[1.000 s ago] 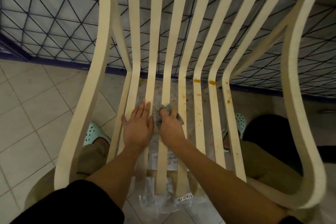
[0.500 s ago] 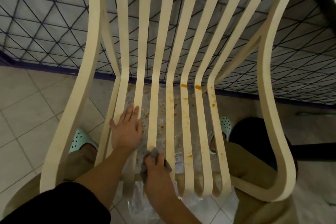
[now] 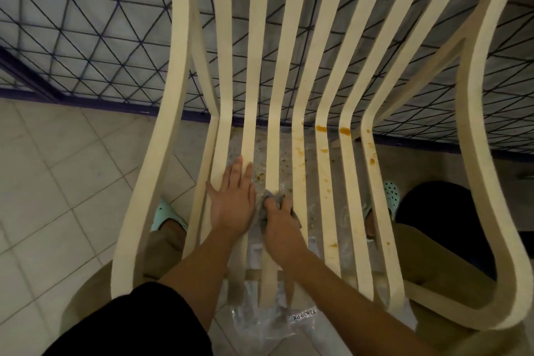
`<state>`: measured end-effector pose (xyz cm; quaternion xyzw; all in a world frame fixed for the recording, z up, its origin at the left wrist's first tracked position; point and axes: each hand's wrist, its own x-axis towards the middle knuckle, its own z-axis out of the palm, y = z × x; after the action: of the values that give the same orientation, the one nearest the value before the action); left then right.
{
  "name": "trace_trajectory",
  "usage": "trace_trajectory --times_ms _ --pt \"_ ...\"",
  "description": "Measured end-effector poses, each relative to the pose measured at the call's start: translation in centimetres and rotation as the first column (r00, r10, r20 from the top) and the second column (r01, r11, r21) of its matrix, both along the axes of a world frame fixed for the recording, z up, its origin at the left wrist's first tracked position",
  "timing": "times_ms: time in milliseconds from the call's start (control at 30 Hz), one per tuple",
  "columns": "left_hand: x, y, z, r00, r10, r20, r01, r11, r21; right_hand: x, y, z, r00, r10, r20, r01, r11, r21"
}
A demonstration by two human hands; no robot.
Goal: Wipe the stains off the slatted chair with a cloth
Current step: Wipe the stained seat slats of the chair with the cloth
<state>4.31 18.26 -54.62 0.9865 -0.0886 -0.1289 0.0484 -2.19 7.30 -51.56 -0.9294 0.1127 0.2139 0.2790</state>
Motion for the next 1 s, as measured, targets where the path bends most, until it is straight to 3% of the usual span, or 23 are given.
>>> trace_trajectory --times_ms 167,567,800,1000 --pt "0.1 0.1 0.0 0.999 -0.034 -0.002 0.034 0.999 0.009 3.8 -0.5 -0.6 0.999 0.023 0.022 -0.021 0.996 -0.091" --pt "0.3 0.4 -0.5 0.998 0.035 0.055 -0.025 0.986 -0.164 13.9 -2.3 -1.4 0.998 0.057 0.035 -0.05 0.981 -0.19" --pt "0.3 0.4 -0.9 0.996 0.072 0.053 -0.061 0.98 -0.191 19.1 -2.8 -1.3 0.996 0.079 -0.045 -0.089 0.944 -0.317" --pt "0.5 0.4 -0.9 0.996 0.083 0.037 -0.075 0.98 -0.183 21.5 -3.4 -1.1 0.998 0.026 0.063 -0.012 0.978 -0.208"
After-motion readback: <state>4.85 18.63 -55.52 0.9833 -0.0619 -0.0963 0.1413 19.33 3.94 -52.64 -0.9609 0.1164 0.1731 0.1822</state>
